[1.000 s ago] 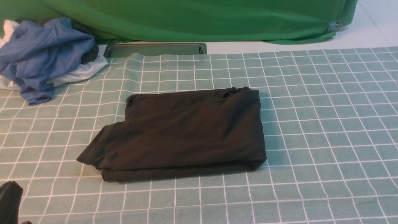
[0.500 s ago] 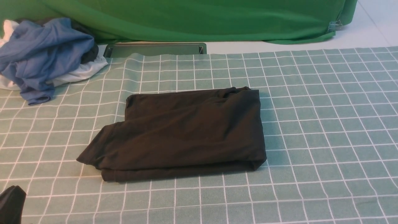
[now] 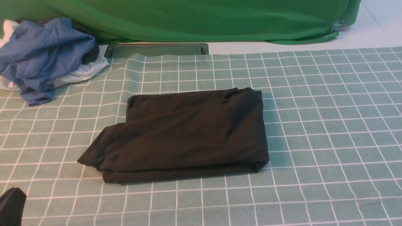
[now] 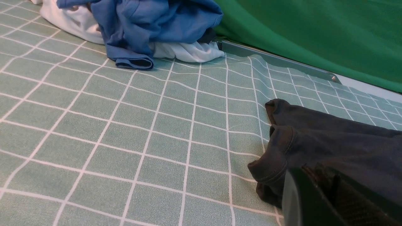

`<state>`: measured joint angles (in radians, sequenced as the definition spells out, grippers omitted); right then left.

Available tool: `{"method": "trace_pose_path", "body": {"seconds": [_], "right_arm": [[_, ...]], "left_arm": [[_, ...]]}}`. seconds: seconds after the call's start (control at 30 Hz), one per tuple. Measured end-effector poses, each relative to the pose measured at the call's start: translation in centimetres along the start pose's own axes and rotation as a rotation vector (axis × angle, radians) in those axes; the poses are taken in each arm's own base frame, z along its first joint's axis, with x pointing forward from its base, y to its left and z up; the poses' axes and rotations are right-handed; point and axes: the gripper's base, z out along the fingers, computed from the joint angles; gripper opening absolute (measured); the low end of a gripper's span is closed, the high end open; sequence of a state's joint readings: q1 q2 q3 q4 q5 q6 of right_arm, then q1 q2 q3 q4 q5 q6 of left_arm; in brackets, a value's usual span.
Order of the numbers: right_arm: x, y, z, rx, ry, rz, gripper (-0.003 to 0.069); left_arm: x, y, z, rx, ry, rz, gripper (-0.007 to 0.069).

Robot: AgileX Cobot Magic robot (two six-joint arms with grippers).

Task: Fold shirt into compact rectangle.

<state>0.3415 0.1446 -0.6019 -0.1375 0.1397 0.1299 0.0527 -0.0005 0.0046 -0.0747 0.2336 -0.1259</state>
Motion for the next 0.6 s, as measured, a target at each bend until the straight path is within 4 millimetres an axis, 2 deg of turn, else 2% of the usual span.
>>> {"method": "trace_pose_path", "body": {"seconds": [0.23, 0.4, 0.6], "right_arm": [[0.1, 0.0, 0.0, 0.021, 0.011, -0.034, 0.0238], [1.6, -0.5, -0.1, 0.173, 0.163, -0.096, 0.0238], [7.8, -1.5, -0.2, 0.295, 0.39, -0.154, 0.0238]], "left_arm": [[0.0, 0.0, 0.0, 0.0, 0.0, 0.0, 0.0016], [0.0, 0.0, 0.0, -0.001, 0.0, 0.003, 0.0016], [0.0, 0.0, 0.0, -0.001, 0.0, 0.007, 0.0016]]}}
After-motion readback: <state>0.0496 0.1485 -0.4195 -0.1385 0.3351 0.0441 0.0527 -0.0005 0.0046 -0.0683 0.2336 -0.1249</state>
